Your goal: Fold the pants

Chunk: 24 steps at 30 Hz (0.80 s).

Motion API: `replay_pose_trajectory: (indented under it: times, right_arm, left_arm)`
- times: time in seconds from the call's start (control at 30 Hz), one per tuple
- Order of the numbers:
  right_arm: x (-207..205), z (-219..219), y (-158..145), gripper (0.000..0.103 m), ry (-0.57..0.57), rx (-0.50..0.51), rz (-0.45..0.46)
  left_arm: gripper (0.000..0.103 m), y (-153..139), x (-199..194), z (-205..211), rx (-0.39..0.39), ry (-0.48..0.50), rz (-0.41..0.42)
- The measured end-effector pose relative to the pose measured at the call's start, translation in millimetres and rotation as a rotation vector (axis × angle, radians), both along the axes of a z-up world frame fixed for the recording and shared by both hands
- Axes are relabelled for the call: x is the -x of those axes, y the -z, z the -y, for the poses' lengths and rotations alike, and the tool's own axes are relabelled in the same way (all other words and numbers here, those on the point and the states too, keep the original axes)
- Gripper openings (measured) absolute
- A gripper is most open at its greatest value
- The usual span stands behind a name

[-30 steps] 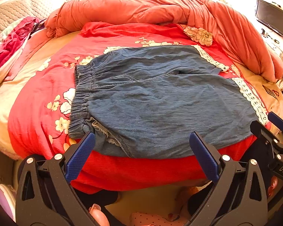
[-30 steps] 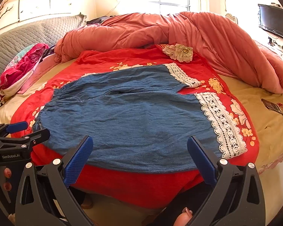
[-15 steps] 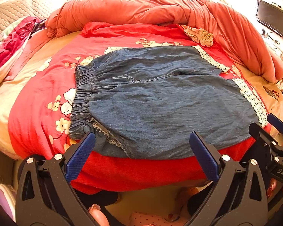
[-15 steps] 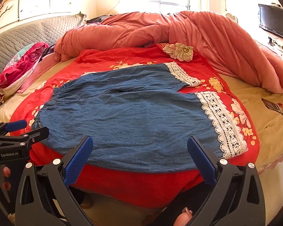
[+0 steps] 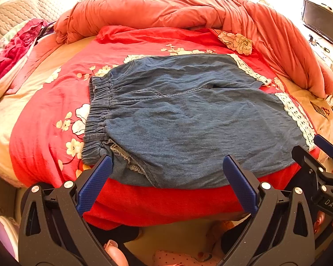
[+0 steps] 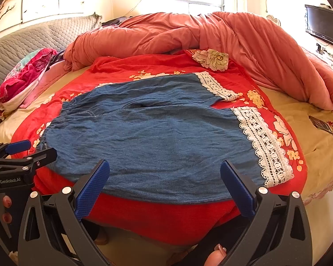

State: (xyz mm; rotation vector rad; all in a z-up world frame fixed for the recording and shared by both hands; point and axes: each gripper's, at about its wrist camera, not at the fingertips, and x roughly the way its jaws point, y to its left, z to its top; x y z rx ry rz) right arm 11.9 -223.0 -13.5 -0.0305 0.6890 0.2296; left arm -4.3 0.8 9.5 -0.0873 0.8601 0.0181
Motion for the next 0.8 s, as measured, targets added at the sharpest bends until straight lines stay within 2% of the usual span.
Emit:
replay_pose_trajectory:
  times: [0.5, 0.8]
  right_arm:
    - [-12, -9, 3, 0.099, -0.012, 0.017, -0.010]
    - [-57, -36, -12, 0.099, -0.071, 0.061, 0.015]
  left_arm:
    - [0.094, 7, -11, -9, 0.016, -0.008, -0.010]
    - [0.094, 6, -49, -41, 0.027, -0.056, -0.008]
